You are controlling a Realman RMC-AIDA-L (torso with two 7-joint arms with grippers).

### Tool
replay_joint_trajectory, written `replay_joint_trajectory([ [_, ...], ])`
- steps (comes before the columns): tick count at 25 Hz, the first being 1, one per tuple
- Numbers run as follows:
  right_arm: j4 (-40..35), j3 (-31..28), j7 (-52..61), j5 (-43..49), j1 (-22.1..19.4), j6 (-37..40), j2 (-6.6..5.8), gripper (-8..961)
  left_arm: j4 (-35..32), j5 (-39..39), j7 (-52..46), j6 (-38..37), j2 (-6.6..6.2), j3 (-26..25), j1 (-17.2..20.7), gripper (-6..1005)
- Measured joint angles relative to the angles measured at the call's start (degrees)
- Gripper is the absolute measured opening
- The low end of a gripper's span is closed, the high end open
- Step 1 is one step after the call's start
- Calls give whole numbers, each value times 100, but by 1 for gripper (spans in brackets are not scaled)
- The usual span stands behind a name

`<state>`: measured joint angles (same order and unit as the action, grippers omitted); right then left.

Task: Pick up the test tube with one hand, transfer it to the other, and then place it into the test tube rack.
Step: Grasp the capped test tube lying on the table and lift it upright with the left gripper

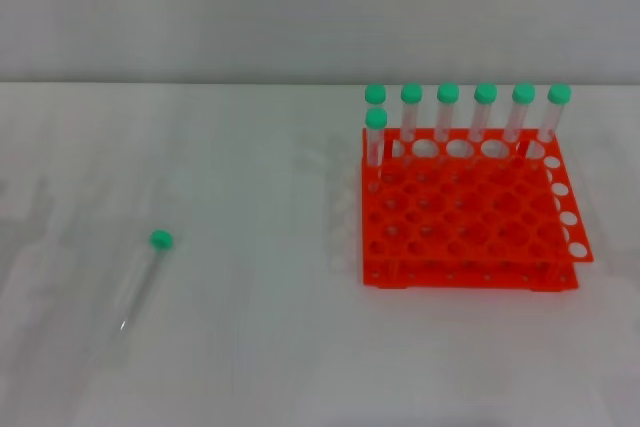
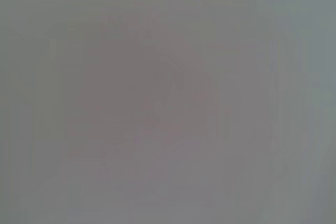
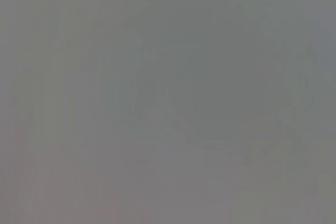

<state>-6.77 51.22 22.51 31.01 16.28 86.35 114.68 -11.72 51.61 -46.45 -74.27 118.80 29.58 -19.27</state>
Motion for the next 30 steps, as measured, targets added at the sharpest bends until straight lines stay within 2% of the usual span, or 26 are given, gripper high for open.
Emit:
replay_joint_trajectory([
  [7,-257,-93,-23,-45,-76,-57,-46,623,-109,114,-500,337,-32,-7,-51,686],
  [9,-362,-94,-45,-41,-104,-68,-65,624,-290,384,-890,395,-55,-4,-38,720],
  [15,-634,-136,-105,-42,-130,-82,-79,628,-1579,1936,-3298,680,-144,0,84,890],
  [20,-745,-207,-341,-36,-72,-131,-100,630,-2861,3511,-5494,744,-258,3,48,890],
  [27,-927,-218,-679,-50,-50,-189,-105,630,-4382,5625,-8468,503,-456,234,-272,889],
  [30,-984,-218,-763,-51,-59,-179,-96,630,-4872,6386,-9507,260,-631,403,-442,889],
])
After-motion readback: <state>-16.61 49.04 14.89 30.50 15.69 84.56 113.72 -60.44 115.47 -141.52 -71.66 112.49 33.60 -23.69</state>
